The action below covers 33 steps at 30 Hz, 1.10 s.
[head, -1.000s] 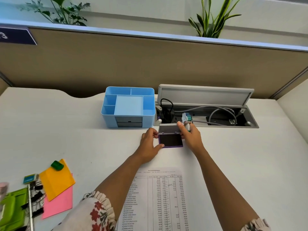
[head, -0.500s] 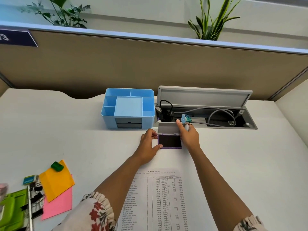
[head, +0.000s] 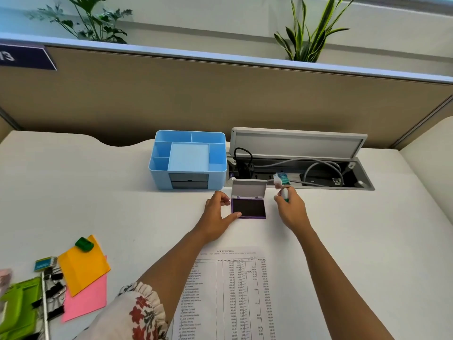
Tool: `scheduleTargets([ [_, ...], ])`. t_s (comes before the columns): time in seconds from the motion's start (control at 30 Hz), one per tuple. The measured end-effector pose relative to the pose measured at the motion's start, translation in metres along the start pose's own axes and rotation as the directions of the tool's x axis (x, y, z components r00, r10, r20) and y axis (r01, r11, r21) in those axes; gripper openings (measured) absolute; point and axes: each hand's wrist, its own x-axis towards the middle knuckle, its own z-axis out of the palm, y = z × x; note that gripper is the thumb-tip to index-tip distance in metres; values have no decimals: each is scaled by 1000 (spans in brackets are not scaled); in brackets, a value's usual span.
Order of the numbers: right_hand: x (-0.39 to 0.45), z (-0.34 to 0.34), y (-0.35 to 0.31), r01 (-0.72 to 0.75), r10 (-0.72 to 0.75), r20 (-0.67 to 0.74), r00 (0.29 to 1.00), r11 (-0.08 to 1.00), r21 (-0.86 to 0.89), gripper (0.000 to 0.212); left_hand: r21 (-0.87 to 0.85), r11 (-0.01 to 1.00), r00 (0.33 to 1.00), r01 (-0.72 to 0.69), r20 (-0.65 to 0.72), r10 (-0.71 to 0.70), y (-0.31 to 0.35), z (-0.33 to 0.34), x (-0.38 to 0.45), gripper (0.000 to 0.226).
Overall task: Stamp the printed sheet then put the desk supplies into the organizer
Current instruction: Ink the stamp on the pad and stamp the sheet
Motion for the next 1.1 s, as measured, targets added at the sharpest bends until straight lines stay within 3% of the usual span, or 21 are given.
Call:
scheduleTargets([
  [0.1,-11,-13,-1,41,-21,143,990,990,-135,20,44,999,999,-28,27,27,-3,-2,-4,39],
  [0.27,-32,-21,-17,131,-75,251,965,969,-212,15,85,992,994,-97,54,93,-10,-6,-6,37],
  [0.53,-31,-9,-31,304,-247,236,940,920,-248,19,51,986,987,-160,16,159,-12,-5,-8,44],
  [1.1,-23,21,-36,492,-378,321,869,737,-464,19,93,985,988,-146,-32,149,-13,0,-7,48],
])
